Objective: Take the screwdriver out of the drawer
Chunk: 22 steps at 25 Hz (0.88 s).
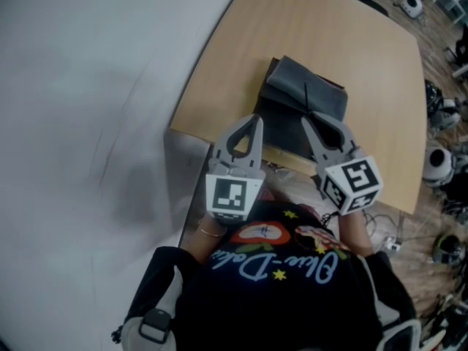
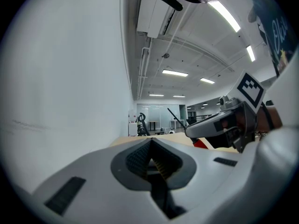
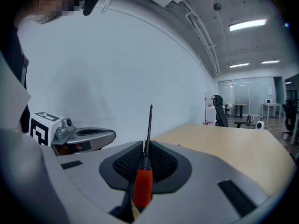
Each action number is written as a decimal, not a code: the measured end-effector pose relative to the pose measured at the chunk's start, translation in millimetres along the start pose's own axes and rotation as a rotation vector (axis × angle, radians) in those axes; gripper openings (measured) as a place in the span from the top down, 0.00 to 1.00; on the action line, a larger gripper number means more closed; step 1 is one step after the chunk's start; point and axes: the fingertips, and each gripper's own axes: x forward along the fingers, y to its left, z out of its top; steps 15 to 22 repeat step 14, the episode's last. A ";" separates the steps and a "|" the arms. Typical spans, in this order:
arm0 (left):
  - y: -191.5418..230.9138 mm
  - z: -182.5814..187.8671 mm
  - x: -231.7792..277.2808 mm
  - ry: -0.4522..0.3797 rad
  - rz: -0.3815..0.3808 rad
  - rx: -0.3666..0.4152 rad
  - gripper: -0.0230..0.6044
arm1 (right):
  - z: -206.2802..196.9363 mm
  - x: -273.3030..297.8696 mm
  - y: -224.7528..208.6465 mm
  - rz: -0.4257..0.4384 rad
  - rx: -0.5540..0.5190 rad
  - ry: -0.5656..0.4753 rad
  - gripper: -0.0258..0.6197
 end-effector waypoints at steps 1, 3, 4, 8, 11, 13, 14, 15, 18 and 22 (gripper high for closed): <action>0.3 -0.3 -0.3 0.001 0.001 -0.001 0.96 | -0.2 0.0 0.4 0.001 -0.001 0.001 0.88; 0.5 -0.5 -0.5 0.004 0.002 -0.004 0.96 | -0.5 -0.1 -0.1 -0.004 -0.001 0.003 0.88; 0.2 -0.5 -0.5 0.005 0.001 -0.004 0.96 | -0.6 -0.4 -0.7 -0.007 0.000 0.005 0.88; -0.3 -1.2 0.1 0.002 0.000 -0.011 0.96 | -1.3 -1.2 -1.9 -0.015 0.003 0.007 0.88; 0.2 -2.0 0.8 0.003 -0.001 -0.010 0.96 | -1.2 -0.7 -2.9 -0.019 0.003 0.006 0.88; 0.5 -3.1 1.4 0.005 -0.002 -0.008 0.96 | -2.0 -0.3 -3.2 -0.018 0.006 0.005 0.88; 0.7 -3.7 1.7 0.006 -0.002 -0.007 0.96 | -2.5 -0.1 -3.3 -0.017 0.007 0.005 0.88; 0.7 -3.7 1.7 0.006 -0.002 -0.007 0.96 | -2.5 -0.1 -3.3 -0.017 0.007 0.005 0.88; 0.7 -3.7 1.7 0.006 -0.002 -0.007 0.96 | -2.5 -0.1 -3.3 -0.017 0.007 0.005 0.88; 0.7 -3.7 1.7 0.006 -0.002 -0.007 0.96 | -2.5 -0.1 -3.3 -0.017 0.007 0.005 0.88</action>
